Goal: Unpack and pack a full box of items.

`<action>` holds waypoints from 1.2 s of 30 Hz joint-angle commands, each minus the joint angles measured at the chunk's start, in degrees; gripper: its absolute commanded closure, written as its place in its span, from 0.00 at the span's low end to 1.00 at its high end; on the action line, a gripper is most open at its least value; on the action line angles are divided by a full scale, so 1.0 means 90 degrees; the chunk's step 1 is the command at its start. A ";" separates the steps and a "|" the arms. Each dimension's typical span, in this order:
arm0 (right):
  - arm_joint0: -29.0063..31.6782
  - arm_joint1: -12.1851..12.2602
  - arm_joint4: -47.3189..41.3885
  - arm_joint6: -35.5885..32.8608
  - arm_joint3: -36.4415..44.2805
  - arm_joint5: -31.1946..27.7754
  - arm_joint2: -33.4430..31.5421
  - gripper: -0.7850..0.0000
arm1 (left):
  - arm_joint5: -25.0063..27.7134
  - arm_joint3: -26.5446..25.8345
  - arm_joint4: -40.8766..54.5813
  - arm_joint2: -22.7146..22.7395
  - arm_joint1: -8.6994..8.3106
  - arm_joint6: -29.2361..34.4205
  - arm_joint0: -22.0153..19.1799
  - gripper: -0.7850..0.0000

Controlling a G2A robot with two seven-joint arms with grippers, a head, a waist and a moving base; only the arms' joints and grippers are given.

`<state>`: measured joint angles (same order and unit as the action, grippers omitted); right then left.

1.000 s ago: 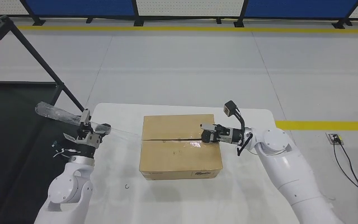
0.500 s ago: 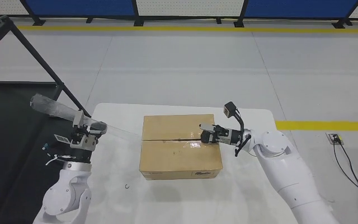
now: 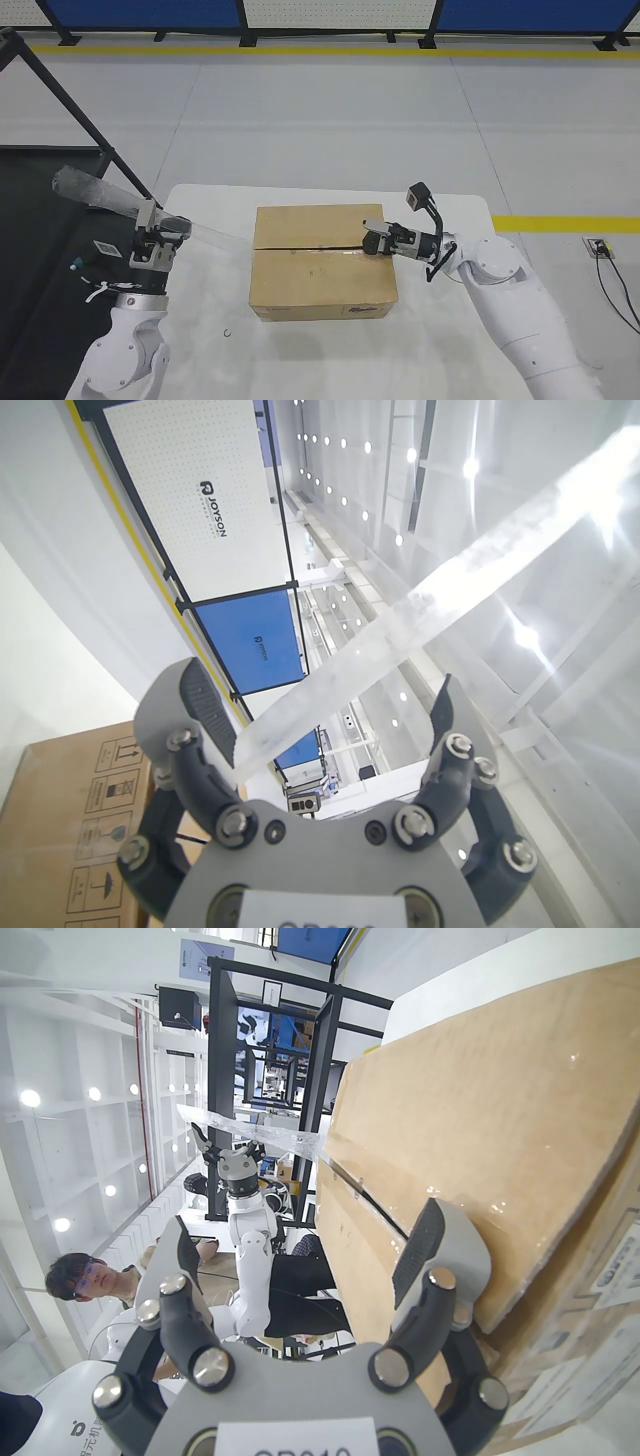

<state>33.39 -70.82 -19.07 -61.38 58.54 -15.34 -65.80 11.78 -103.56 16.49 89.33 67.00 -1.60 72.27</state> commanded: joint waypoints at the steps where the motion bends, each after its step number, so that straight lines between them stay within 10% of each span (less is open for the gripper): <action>1: 0.0006 0.0005 -0.0008 -0.0005 0.0008 0.0013 -0.0003 0.00 | 0.0001 -0.0098 -0.0095 -0.0013 0.0009 0.0000 0.0040 0.00; 36: 0.0270 0.0093 -0.0309 0.0469 0.0164 0.0239 -0.0260 0.00 | -0.0308 -0.0877 -0.1537 -0.1148 0.0229 0.0215 -0.0078 0.00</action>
<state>35.73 -70.01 -21.80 -57.16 59.97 -13.16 -68.06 8.94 -111.41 3.00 79.16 69.02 0.33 71.45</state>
